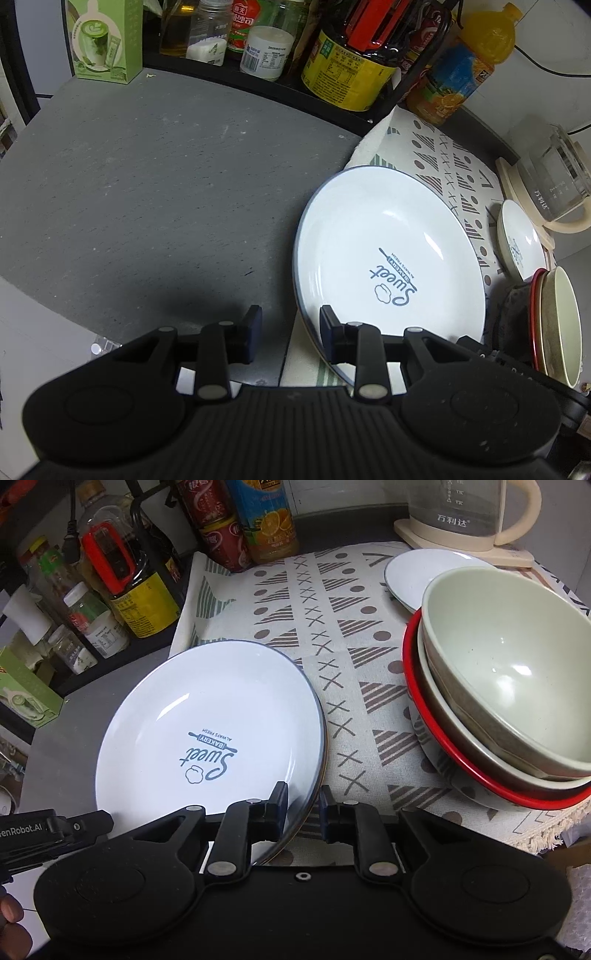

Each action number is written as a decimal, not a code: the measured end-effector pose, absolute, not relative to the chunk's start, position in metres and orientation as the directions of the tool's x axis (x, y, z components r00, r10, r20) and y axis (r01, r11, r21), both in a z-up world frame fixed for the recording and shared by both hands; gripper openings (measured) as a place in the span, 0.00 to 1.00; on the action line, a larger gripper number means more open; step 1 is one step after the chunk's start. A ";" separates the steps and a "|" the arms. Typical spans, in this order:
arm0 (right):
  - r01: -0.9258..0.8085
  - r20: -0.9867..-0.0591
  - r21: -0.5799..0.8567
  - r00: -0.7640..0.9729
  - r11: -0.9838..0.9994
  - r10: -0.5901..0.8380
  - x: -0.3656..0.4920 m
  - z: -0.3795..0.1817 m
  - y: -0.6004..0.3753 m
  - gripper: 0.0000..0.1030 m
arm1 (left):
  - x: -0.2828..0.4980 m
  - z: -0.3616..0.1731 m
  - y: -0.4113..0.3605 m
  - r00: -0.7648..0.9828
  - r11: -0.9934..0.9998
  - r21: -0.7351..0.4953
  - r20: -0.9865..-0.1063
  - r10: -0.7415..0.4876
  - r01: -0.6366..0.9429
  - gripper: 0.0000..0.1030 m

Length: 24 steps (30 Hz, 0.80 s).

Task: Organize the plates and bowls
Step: 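Open both grippers and pull back from the plate stack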

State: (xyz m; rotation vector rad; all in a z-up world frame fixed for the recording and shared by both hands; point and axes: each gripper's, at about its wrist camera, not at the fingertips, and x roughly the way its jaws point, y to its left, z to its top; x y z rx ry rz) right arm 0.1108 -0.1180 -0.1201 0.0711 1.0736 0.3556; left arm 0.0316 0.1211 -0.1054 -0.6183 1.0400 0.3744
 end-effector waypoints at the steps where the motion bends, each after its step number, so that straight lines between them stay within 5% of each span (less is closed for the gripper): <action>1: -0.250 -0.846 0.231 0.426 0.940 0.321 0.110 -0.119 -0.119 0.19 | 0.030 -0.104 0.122 0.468 0.769 -0.297 -0.884 0.003 -0.566 0.29; 5: -0.268 -0.831 0.246 0.437 0.931 0.345 0.105 -0.106 -0.122 0.24 | 0.027 -0.097 0.122 0.477 0.773 -0.300 -0.879 0.003 -0.559 0.29; 7: -0.274 -0.821 0.255 0.445 0.927 0.358 0.102 -0.098 -0.124 0.38 | 0.028 -0.092 0.121 0.476 0.774 -0.306 -0.879 -0.007 -0.554 0.33; 13: -0.292 -0.780 0.260 0.498 0.921 0.378 0.095 -0.069 -0.136 0.76 | 0.023 -0.073 0.120 0.513 0.779 -0.316 -0.858 0.008 -0.541 0.76; 16: -0.298 -0.752 0.262 0.533 0.918 0.387 0.091 -0.055 -0.145 0.95 | 0.024 -0.064 0.120 0.513 0.789 -0.314 -0.858 0.002 -0.528 0.81; 24: -0.272 -0.720 0.251 0.588 0.929 0.367 0.089 -0.034 -0.172 1.00 | 0.031 -0.041 0.115 0.547 0.803 -0.327 -0.837 -0.001 -0.499 0.86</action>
